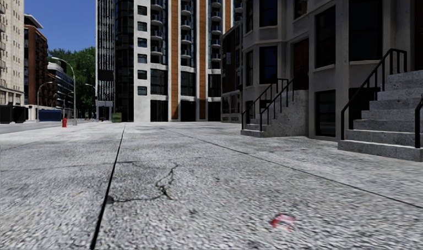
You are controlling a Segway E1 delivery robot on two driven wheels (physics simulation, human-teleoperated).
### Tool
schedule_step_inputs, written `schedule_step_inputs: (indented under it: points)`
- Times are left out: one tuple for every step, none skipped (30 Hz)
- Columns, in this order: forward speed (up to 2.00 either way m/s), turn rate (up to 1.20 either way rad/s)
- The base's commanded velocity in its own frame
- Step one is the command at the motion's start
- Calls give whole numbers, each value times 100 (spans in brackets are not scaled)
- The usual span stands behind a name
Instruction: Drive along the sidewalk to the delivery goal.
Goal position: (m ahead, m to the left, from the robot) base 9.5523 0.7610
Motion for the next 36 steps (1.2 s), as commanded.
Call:
schedule_step_inputs:
  points:
    - [200, 0]
    - [200, 0]
    - [200, 0]
    - [200, 0]
    - [200, 0]
    - [200, 0]
    - [200, 0]
    - [200, 0]
    - [200, 0]
    - [200, 0]
    - [200, 0]
    - [200, 0]
    - [200, 0]
    - [200, 0]
    - [200, 0]
    - [200, 0]
    - [200, 0]
    - [200, 9]
    - [200, 16]
    - [200, 22]
    - [200, 22]
    - [200, 25]
    - [200, 26]
    - [200, 26]
    - [200, 26]
    - [200, 26]
    - [200, 26]
    - [200, 26]
    - [200, 26]
    - [200, 26]
    - [200, 26]
    - [200, 26]
    - [200, 26]
    - [200, 26]
    - [200, 22]
    - [200, 22]
